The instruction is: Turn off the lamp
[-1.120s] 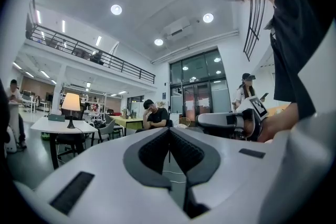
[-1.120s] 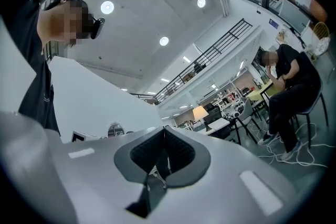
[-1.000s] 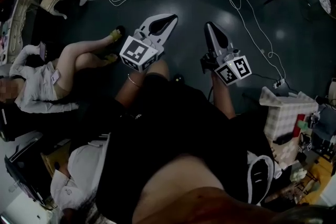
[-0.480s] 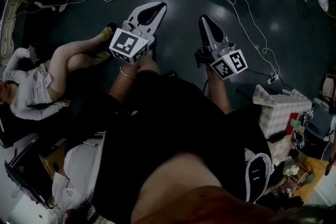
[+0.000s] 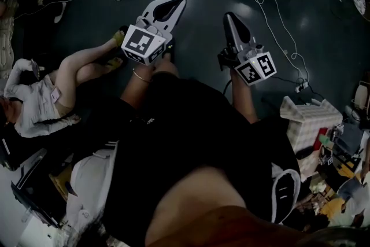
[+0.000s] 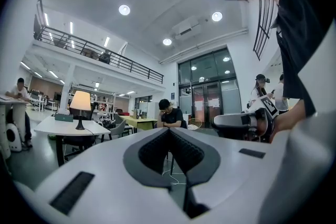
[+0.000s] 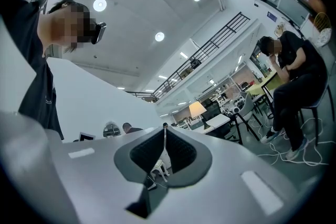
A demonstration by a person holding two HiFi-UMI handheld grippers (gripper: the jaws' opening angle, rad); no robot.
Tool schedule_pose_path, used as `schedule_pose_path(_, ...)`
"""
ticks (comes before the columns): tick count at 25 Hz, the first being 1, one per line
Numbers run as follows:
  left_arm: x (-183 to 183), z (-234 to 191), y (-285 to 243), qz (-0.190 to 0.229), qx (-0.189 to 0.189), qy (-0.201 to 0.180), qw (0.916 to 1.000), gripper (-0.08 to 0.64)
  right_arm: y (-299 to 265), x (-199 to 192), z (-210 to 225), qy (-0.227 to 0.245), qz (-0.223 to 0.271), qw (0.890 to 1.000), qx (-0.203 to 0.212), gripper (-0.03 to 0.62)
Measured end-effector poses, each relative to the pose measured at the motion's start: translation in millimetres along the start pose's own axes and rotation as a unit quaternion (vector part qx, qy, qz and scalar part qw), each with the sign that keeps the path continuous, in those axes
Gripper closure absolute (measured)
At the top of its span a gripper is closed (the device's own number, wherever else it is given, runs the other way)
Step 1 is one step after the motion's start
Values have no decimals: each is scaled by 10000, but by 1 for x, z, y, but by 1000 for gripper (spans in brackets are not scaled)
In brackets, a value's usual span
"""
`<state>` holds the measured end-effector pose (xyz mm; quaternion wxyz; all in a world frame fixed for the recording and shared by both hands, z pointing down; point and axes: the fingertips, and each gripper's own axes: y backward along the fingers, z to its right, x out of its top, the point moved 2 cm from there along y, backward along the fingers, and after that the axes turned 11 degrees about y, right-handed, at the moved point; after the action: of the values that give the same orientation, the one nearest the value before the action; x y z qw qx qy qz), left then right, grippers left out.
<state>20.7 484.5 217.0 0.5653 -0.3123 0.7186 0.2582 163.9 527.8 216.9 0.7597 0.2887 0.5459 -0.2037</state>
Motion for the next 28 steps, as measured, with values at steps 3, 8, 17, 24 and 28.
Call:
schedule_pose_path(3, 1, -15, -13, -37, -100, 41, 9999, 552, -15, -3, 8, 6, -39, 10000, -68, 591)
schedule_pose_path(8, 10, -39, -31, -56, -253, 65, 9996, 552, -43, -1, 21, 45, -43, 9998, -185, 591)
schedule_pose_path(17, 17, -108, -54, -196, -194, 321, 9991, 552, -103, -14, 49, -57, -179, 9992, -355, 591)
schedule_pose_path(24, 33, -172, -64, -189, -59, 319, 9993, 552, -171, -22, 66, -63, -231, 9993, -295, 591)
schedule_pose_path(28, 43, -212, -60, -167, 38, 275, 9995, 552, -213, -31, 68, -104, -208, 9994, -243, 591)
